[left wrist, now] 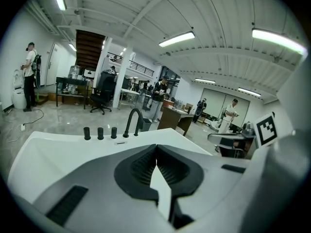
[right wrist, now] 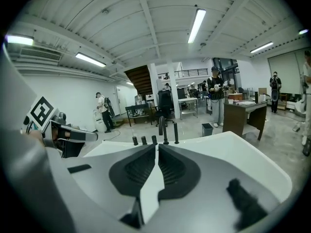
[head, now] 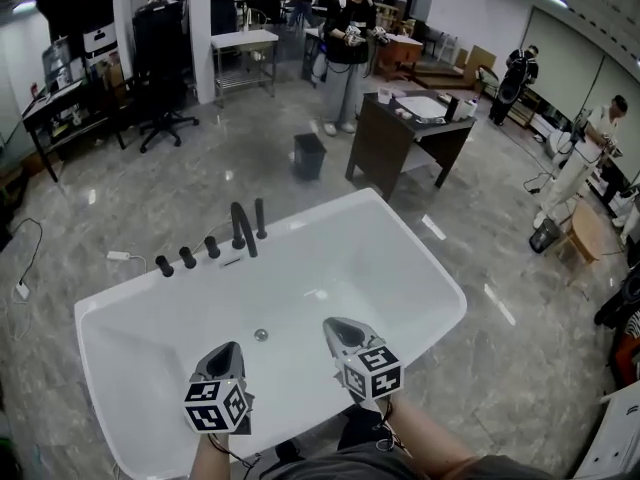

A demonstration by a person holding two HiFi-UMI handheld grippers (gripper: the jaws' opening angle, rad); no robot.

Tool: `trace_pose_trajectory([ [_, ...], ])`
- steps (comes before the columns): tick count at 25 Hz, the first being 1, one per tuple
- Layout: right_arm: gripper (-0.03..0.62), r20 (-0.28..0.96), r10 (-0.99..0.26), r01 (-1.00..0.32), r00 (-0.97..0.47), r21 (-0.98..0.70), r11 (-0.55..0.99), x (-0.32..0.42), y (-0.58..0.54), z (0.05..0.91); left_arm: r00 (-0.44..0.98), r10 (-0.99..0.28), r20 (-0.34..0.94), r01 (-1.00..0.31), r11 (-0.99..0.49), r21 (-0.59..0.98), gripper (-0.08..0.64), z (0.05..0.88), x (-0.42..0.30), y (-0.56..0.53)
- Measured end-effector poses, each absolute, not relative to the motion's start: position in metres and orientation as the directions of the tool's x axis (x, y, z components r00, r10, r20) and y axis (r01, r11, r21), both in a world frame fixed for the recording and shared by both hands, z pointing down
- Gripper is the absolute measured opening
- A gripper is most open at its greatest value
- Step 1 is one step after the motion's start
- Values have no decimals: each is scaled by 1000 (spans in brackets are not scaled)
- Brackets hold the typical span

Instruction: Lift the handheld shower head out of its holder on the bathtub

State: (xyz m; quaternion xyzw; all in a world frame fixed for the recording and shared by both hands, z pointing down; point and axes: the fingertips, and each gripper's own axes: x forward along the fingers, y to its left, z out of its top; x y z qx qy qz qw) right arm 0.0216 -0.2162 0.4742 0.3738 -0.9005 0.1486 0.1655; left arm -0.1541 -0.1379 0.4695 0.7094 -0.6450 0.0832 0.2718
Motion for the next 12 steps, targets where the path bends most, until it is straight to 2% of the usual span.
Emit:
trace_pose_trajectory([
  [7,31,415,-523,-626,-745,-164,762,44,-290,483,-1,-884,467,-960,132,247,15,460,-128,-182],
  [12,31,422,-463,-569,-779,-167,805,52,-339,490,-57,-885,461,-954,184,235,15,456,-105,-217],
])
